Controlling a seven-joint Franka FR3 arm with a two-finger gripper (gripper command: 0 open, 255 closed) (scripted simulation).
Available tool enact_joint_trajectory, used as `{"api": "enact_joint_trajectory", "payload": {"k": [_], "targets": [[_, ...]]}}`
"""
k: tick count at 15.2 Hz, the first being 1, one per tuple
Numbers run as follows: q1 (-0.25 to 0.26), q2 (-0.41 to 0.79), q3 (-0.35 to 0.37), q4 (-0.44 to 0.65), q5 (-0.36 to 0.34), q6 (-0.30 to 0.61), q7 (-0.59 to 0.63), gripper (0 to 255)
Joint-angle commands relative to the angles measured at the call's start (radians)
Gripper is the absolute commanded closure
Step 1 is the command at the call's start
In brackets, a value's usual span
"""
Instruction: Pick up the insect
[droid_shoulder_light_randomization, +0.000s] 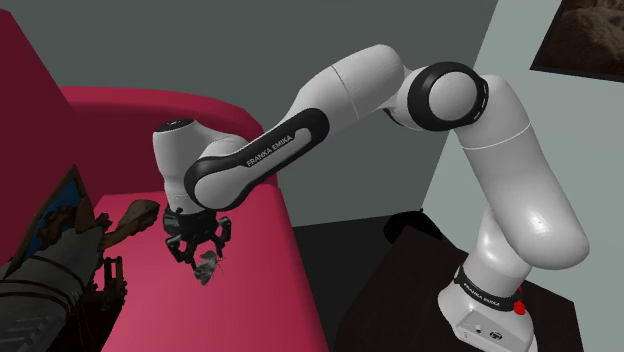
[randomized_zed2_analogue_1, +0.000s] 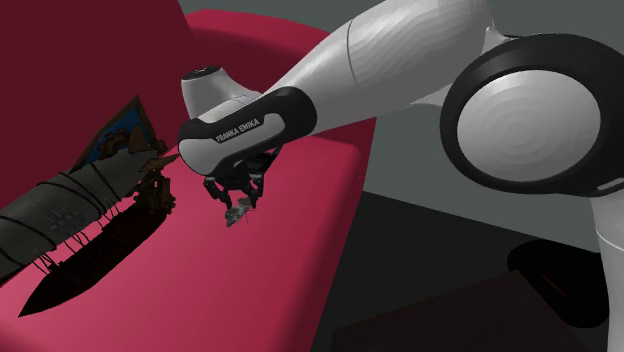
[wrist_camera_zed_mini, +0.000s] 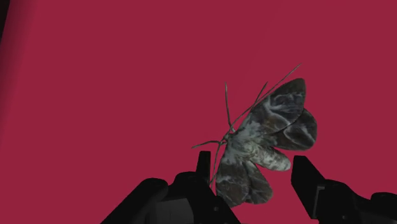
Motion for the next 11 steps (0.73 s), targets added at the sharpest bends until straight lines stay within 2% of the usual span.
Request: {"api": "enact_joint_trajectory", "payload": {"k": [1,11], "targets": [[0.001,0.001,0.0,0.0,0.0,0.0,0.0,255],[-0.007,-0.051,0.015,0.025,0.021,-0.076,-0.01,255]]}}
